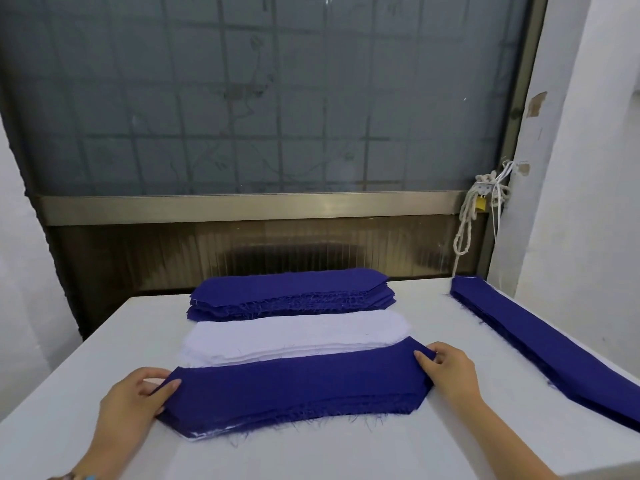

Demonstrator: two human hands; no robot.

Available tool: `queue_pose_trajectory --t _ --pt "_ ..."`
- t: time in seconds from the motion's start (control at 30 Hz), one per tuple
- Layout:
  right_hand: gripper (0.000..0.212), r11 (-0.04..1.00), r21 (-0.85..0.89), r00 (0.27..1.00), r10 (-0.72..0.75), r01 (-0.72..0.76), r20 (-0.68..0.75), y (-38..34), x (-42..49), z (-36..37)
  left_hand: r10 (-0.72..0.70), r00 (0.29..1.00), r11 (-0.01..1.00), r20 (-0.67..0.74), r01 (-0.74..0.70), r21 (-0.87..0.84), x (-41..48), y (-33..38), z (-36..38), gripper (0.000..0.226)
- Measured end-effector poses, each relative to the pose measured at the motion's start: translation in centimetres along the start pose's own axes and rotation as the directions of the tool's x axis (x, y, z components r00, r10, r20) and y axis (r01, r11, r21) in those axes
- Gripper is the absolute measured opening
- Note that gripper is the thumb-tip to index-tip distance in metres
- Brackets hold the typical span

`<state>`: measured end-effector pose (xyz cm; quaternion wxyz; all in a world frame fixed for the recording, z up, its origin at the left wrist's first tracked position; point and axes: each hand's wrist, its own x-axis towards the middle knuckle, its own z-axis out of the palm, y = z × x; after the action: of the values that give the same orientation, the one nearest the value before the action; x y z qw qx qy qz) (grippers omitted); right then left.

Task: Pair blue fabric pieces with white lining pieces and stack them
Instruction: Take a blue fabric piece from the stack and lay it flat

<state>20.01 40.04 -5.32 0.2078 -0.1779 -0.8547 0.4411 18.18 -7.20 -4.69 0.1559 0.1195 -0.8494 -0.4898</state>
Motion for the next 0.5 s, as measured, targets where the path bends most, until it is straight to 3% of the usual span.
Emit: queue_pose_trajectory --t 0.23,0.4,0.5 --pt "0.005 0.999 -0.040 1.000 0.001 -0.002 -0.021 -0.13 -0.36 0.30 0.046 0.999 0.993 -0.020 -0.044 0.111 -0.05 0.10 0.57 0.013" --pt "0.024 0.995 -0.093 0.999 -0.035 0.033 -0.021 -0.22 -0.75 0.56 0.099 0.994 0.986 -0.038 -0.093 0.135 -0.39 -0.30 0.88 0.012" --pt "0.018 0.988 -0.149 0.999 -0.049 0.046 -0.015 -0.21 -0.85 0.69 0.127 0.991 0.980 -0.042 -0.118 0.158 -0.56 -0.53 0.87 0.011"
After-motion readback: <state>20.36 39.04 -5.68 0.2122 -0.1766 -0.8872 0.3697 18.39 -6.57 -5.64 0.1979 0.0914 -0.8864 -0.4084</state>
